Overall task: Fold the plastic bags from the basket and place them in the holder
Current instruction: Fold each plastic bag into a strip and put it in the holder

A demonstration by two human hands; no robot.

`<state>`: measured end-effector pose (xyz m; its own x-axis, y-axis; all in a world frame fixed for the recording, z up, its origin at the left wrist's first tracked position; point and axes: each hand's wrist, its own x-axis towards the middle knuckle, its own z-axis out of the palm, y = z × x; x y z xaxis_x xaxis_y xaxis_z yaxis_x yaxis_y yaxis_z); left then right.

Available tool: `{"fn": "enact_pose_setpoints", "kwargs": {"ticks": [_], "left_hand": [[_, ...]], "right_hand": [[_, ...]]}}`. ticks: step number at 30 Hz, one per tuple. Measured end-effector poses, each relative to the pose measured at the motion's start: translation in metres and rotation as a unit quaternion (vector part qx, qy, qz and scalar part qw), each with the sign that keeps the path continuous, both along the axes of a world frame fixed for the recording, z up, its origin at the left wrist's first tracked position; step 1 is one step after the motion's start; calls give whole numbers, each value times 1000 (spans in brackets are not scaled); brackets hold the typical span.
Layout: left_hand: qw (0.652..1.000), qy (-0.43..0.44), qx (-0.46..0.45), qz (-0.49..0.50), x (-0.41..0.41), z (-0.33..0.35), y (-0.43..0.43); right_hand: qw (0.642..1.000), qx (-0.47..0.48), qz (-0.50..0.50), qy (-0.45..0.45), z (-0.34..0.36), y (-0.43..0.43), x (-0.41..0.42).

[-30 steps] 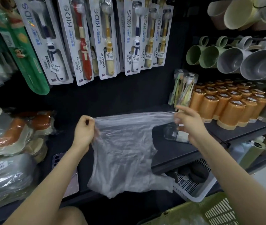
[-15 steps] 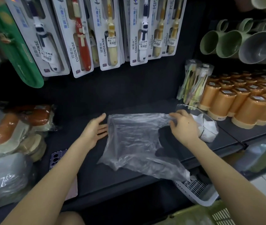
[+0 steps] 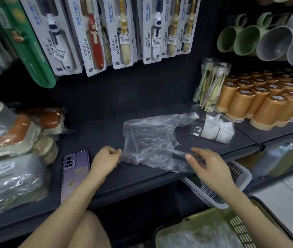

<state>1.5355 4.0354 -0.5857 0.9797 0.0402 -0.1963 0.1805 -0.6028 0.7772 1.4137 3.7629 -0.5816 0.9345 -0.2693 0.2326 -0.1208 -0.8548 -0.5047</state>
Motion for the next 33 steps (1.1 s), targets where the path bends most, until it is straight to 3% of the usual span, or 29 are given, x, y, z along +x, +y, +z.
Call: {"fn": "enact_pose_setpoints", "kwargs": {"ticks": [4, 9, 13, 17, 20, 22, 27, 30, 31, 33], "left_hand": [[997, 39, -62, 10, -1, 2, -5], [968, 85, -222, 85, -2, 18, 2], [938, 93, -297, 152, 1, 23, 17], [929, 86, -317, 171, -1, 21, 17], [943, 62, -279, 171, -4, 14, 15], [952, 45, -250, 170, -6, 7, 18], [967, 34, -201, 154, -9, 1, 20], [992, 28, -94, 84, -16, 9, 20], [999, 7, -3, 48, -20, 11, 22], [973, -129, 190, 3, -27, 11, 26]], "right_hand": [[999, 29, -9, 11, -19, 0, -4], [978, 192, -60, -47, -19, -10, -5], [953, 293, -63, -51, -12, -21, -10], [959, 269, -54, -69, -10, -20, -11], [967, 230, -31, -102, -12, -19, -12], [961, 252, -16, -109, -14, -20, -16], [908, 414, -43, -35, -19, -30, -19], [861, 505, -59, -22, -5, -29, -20], [872, 482, -75, -36, 1, -27, -21], [942, 313, -93, -75, 14, -17, -18]]}}
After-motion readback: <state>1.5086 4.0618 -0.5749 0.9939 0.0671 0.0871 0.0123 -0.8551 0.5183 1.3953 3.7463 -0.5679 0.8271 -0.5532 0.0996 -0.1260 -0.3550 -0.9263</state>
